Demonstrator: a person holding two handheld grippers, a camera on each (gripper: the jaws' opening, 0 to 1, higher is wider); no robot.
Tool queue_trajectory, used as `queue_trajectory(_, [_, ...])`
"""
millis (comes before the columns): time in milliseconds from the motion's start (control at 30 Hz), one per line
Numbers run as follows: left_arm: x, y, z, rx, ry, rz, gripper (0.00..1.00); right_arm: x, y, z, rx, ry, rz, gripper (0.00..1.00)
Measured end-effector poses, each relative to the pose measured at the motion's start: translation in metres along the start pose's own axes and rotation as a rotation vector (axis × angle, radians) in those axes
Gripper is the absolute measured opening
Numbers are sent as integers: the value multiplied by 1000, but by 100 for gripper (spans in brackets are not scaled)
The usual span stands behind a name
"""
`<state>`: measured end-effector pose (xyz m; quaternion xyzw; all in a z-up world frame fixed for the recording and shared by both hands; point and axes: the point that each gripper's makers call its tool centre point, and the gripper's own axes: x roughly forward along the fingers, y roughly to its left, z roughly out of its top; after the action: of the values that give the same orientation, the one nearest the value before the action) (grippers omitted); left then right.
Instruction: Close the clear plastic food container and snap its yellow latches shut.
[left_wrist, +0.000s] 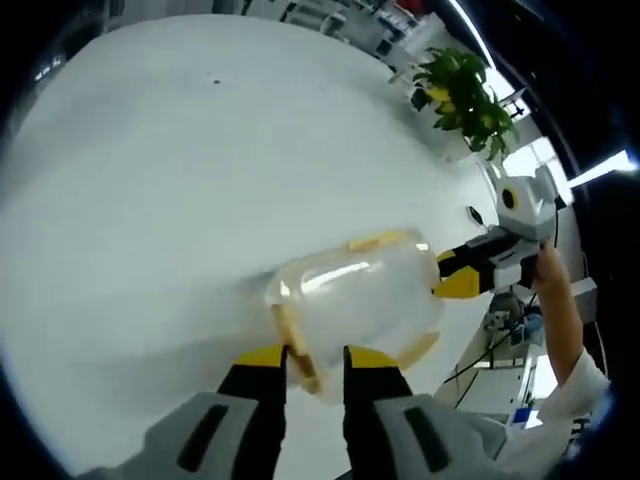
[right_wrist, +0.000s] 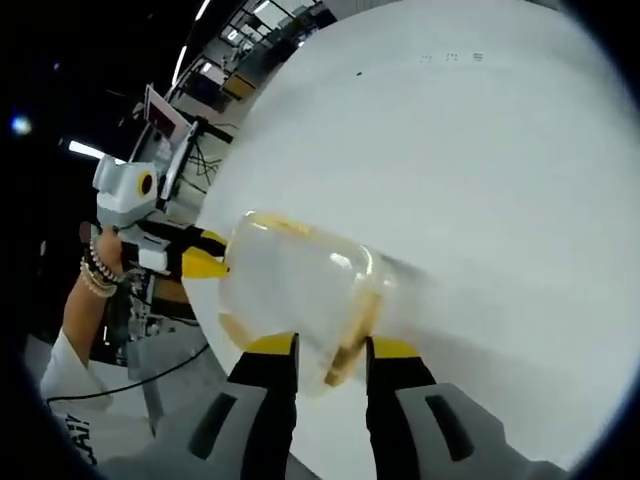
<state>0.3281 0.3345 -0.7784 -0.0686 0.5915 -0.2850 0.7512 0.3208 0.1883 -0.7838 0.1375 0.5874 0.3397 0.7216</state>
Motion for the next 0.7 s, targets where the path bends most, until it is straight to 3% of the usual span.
queue_trajectory(367, [0,1,0,-2,-21,-22,14,-1,-1,0,-8,-9,0,23])
queue_trajectory(500, [-1,0,1,31,-35,-22,15,-2,-1,1,-51,-29,3,24])
queue_trajectory(700, [-3,0,4,114,-78,-17,16,-4,-3,1,-48,-45,17,24])
